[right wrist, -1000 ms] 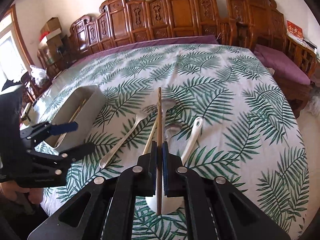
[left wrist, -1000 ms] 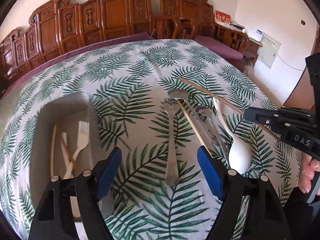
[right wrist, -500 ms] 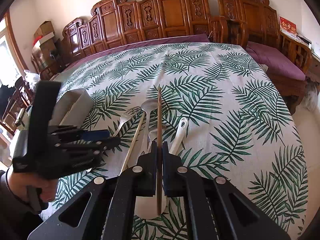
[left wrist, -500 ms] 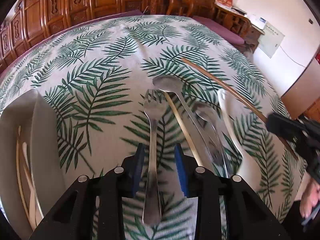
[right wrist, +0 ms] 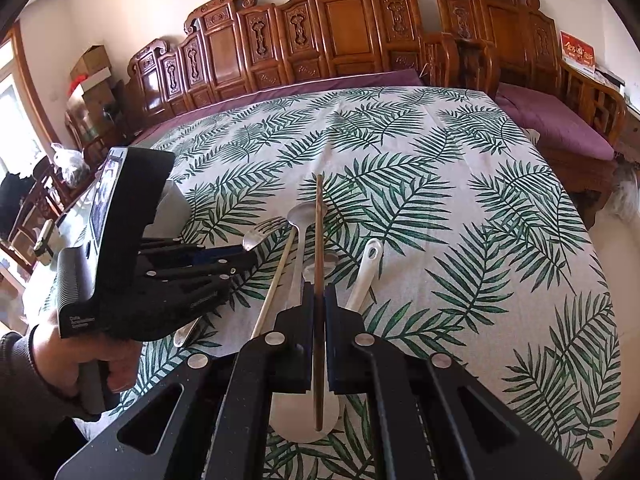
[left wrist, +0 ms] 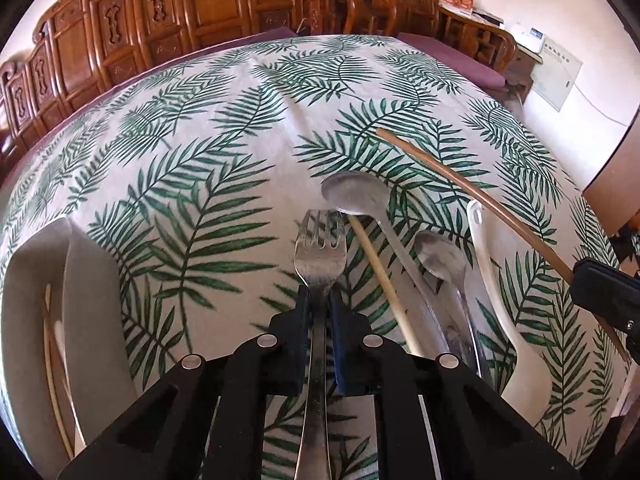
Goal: Organize utensils
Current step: 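Grasp a wooden chopstick with the right gripper while the left gripper grasps a metal fork, then carry the metal fork into the grey tray with the left gripper while the right gripper holds the chopstick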
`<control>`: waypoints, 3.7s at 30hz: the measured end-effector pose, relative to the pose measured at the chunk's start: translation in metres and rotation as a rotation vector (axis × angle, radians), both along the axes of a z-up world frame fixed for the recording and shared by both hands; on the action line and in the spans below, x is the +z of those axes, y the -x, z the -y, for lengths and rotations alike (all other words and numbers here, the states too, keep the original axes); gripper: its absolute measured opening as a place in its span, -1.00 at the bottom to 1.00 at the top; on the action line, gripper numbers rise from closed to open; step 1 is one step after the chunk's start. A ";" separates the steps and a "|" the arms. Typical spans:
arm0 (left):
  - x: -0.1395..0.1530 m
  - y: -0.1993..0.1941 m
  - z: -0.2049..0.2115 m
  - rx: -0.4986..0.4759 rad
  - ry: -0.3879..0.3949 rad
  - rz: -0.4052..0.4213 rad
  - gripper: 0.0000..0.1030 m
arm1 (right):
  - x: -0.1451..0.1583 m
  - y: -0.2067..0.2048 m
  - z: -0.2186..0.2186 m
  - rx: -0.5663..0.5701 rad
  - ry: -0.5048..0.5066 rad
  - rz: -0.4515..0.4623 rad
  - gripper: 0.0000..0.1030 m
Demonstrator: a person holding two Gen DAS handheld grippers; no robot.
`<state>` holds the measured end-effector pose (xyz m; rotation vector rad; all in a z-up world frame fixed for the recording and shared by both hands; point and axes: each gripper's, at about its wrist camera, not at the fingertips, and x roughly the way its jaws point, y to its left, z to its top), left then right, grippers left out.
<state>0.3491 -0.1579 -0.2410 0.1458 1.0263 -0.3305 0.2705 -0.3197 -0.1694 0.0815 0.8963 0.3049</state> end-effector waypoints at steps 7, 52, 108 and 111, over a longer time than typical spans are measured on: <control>0.018 0.027 -0.017 0.000 0.011 0.034 -0.84 | 0.003 0.003 -0.010 0.019 -0.001 0.012 -0.88; 0.063 0.036 -0.033 0.016 0.040 0.111 -0.79 | 0.016 0.014 -0.011 0.017 -0.011 0.066 -0.88; 0.077 0.018 -0.155 0.231 0.050 0.113 -0.96 | 0.041 0.031 -0.092 0.127 -0.021 0.111 -0.88; 0.062 0.014 -0.170 0.261 0.089 0.071 -0.96 | 0.035 0.032 -0.103 0.146 -0.010 0.101 -0.88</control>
